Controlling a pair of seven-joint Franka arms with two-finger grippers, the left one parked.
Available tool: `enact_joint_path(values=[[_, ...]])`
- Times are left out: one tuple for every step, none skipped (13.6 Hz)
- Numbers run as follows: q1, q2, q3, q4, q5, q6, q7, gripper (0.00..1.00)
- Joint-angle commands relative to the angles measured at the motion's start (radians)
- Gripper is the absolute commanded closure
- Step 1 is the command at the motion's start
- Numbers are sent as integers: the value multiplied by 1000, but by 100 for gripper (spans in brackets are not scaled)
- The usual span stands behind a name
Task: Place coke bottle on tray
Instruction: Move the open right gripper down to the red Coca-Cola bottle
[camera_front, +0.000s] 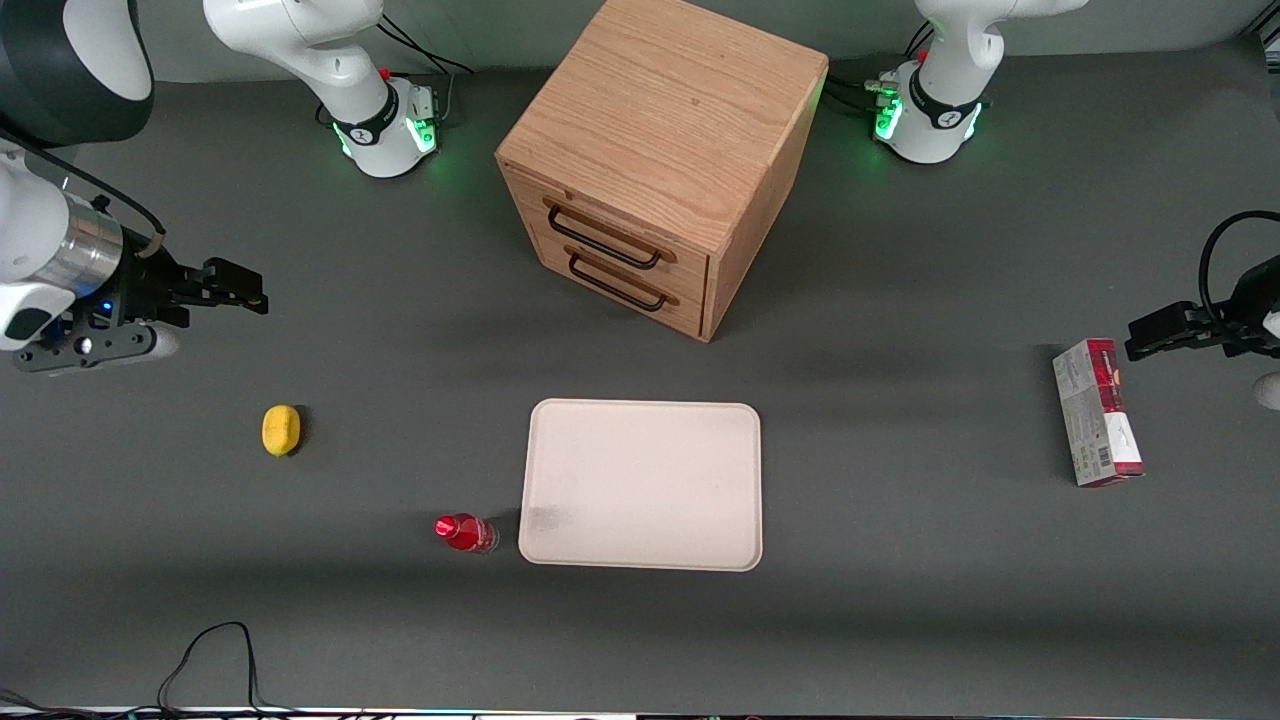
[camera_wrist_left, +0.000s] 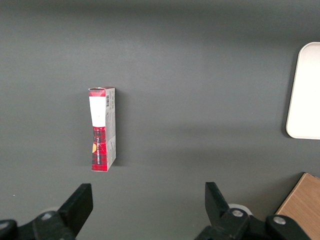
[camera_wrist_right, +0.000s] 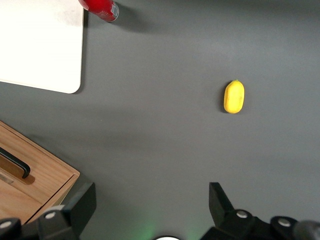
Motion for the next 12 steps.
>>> enact_joint_path(values=[[27, 204, -1, 278, 20, -111, -6, 0], [34, 268, 1, 350, 20, -125, 19, 0], [41, 340, 14, 442, 25, -125, 67, 0], [43, 426, 42, 552, 29, -123, 142, 0], [43, 500, 59, 637, 28, -110, 220, 0], [43, 566, 74, 683, 29, -58, 273, 0], [44, 598, 96, 689, 28, 17, 307, 0], [47, 609, 110, 690, 26, 74, 338, 0], [56, 635, 113, 690, 23, 108, 342, 0], [64, 660, 113, 690, 22, 134, 344, 0], [64, 665, 114, 688, 21, 151, 344, 0], [64, 669, 114, 688, 21, 154, 344, 0]])
